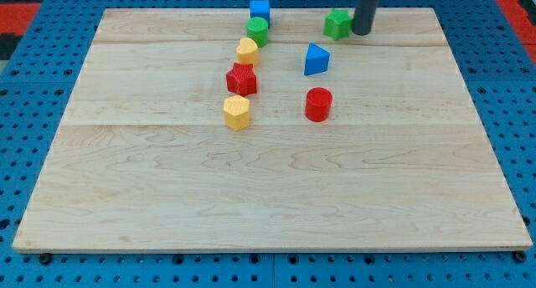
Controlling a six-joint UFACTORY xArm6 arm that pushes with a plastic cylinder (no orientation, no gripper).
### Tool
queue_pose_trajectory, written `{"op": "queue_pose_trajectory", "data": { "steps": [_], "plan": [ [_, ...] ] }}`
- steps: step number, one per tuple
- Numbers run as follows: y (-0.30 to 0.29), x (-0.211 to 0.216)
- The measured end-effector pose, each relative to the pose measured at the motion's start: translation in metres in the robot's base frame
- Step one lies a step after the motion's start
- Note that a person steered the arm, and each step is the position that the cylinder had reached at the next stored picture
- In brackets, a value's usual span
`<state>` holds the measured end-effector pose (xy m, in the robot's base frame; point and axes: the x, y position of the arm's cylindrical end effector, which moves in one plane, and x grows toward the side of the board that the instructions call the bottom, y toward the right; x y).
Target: Push the green star close to blue cube
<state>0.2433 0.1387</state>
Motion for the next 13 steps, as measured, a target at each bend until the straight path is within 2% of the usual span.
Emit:
{"op": "queue_pose_trajectory", "data": {
  "steps": [2,5,10,12,13],
  "plan": [
    [-0.021,-0.025],
    [0.081,-0.002],
    [0.082,0.003],
    [0.022,-0.038],
    [-0.019,-0.042]
  ]
}}
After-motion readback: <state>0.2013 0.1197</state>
